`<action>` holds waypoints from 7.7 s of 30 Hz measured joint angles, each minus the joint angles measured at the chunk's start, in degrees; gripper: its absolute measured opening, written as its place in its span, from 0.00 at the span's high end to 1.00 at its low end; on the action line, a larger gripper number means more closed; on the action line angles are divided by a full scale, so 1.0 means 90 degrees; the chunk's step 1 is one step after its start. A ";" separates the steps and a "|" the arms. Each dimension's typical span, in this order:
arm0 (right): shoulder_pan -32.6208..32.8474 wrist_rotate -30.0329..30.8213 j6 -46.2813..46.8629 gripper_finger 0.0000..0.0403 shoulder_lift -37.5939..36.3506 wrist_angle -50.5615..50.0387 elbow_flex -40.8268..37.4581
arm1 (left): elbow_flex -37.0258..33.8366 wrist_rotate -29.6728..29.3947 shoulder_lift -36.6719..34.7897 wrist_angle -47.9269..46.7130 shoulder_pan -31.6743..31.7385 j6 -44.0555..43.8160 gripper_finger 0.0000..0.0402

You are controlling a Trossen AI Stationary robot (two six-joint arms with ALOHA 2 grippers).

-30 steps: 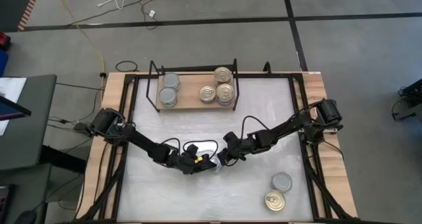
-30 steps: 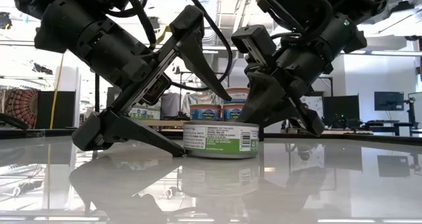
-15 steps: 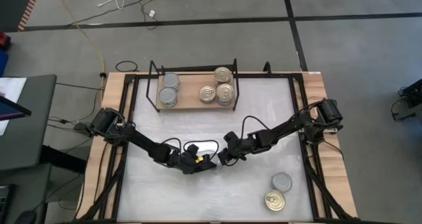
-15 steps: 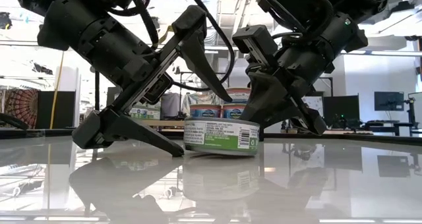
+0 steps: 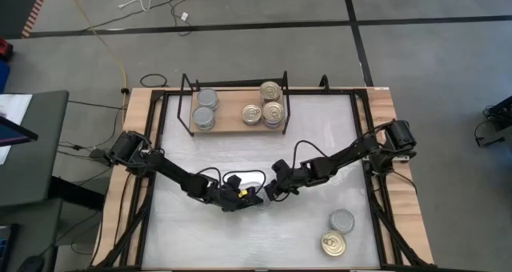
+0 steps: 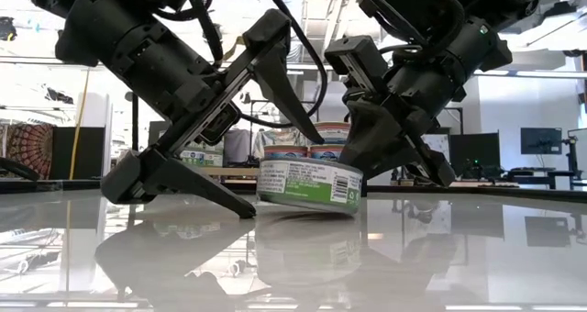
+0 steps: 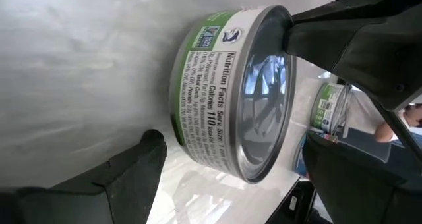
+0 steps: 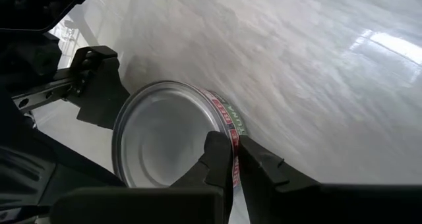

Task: Stack canned seafood by type on shelf
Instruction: Put the green tuna can on the shelf

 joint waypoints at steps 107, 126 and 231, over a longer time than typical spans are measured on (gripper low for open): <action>0.0506 0.0641 0.0575 0.62 -0.0632 0.0519 -0.0670 | 0.0452 -0.0933 0.0415 0.0326 0.0228 0.0833 0.32; 0.0369 0.0498 0.0364 0.95 -0.0546 0.0801 -0.0665 | 0.0448 -0.0386 0.0416 0.0388 0.0231 0.0514 0.32; 0.0131 0.0072 -0.1008 0.75 -0.2827 -0.2604 -0.0673 | -0.2228 -0.1957 -0.3653 -0.0580 0.0483 0.1335 0.70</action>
